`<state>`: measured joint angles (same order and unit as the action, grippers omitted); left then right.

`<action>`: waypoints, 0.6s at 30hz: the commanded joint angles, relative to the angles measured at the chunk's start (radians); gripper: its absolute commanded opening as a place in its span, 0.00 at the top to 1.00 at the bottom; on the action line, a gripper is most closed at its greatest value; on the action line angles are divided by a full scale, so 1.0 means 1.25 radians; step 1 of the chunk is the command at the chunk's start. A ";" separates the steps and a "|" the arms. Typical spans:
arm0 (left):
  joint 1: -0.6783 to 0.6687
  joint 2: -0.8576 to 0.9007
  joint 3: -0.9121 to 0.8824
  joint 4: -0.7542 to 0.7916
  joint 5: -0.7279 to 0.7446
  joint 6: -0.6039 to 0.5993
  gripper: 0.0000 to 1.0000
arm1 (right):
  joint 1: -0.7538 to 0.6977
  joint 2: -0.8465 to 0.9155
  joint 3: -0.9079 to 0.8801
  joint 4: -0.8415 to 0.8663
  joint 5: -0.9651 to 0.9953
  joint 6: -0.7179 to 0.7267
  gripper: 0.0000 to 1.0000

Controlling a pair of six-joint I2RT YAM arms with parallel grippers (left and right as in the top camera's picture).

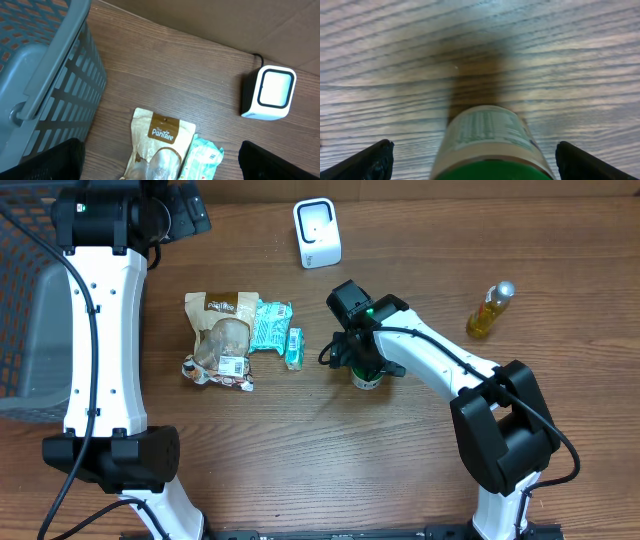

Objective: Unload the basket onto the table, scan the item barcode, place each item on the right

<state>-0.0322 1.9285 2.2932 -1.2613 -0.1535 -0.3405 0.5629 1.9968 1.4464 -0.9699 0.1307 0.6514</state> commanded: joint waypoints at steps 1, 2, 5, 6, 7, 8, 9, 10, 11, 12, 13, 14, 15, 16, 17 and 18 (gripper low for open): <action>-0.001 -0.005 0.015 0.001 -0.002 -0.003 0.00 | 0.000 0.008 -0.006 0.007 -0.016 0.006 0.00; -0.001 -0.005 0.015 0.001 -0.002 -0.003 0.00 | 0.000 0.008 -0.006 0.006 -0.016 0.006 0.00; -0.001 -0.005 0.015 0.001 -0.002 -0.003 0.01 | 0.000 0.008 -0.006 0.006 -0.016 0.006 0.00; -0.001 -0.005 0.015 0.001 -0.002 -0.003 0.00 | 0.000 0.008 -0.006 0.006 -0.016 0.006 0.00; -0.001 -0.005 0.015 0.001 -0.002 -0.003 0.00 | 0.000 0.008 -0.006 0.006 -0.016 0.006 0.00; -0.001 -0.005 0.015 0.001 -0.002 -0.003 0.00 | 0.000 0.008 -0.006 0.006 -0.016 0.006 0.00; -0.001 -0.005 0.015 0.001 -0.002 -0.003 0.01 | 0.000 0.008 -0.006 0.006 -0.016 0.006 0.00; -0.001 -0.005 0.015 0.001 -0.002 -0.003 0.00 | 0.000 0.008 -0.006 0.006 -0.016 0.006 0.00; -0.001 -0.005 0.015 0.001 -0.002 -0.003 0.00 | 0.000 0.008 -0.006 0.006 -0.016 0.006 0.00; -0.001 -0.005 0.015 0.001 -0.002 -0.003 0.00 | 0.000 0.008 -0.006 0.006 -0.016 0.006 0.00; -0.001 -0.005 0.015 0.001 -0.002 -0.003 0.00 | 0.000 0.008 -0.006 0.006 -0.016 0.006 0.00; -0.001 -0.005 0.015 0.001 -0.002 -0.003 0.01 | 0.000 0.008 -0.006 0.006 -0.016 0.006 0.00; -0.001 -0.005 0.015 0.001 -0.002 -0.003 0.00 | 0.000 0.008 -0.006 0.006 -0.016 0.006 0.01; -0.001 -0.005 0.015 0.001 -0.002 -0.003 0.01 | 0.000 0.008 -0.006 0.006 -0.016 0.006 0.01; -0.001 -0.005 0.015 0.001 -0.002 -0.003 0.00 | 0.000 0.008 -0.006 0.006 -0.016 0.006 0.01; -0.001 -0.005 0.015 0.001 -0.002 -0.003 0.00 | 0.000 0.008 -0.006 0.006 -0.016 0.006 0.03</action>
<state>-0.0322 1.9285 2.2932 -1.2613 -0.1532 -0.3405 0.5629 1.9968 1.4464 -0.9653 0.1101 0.6514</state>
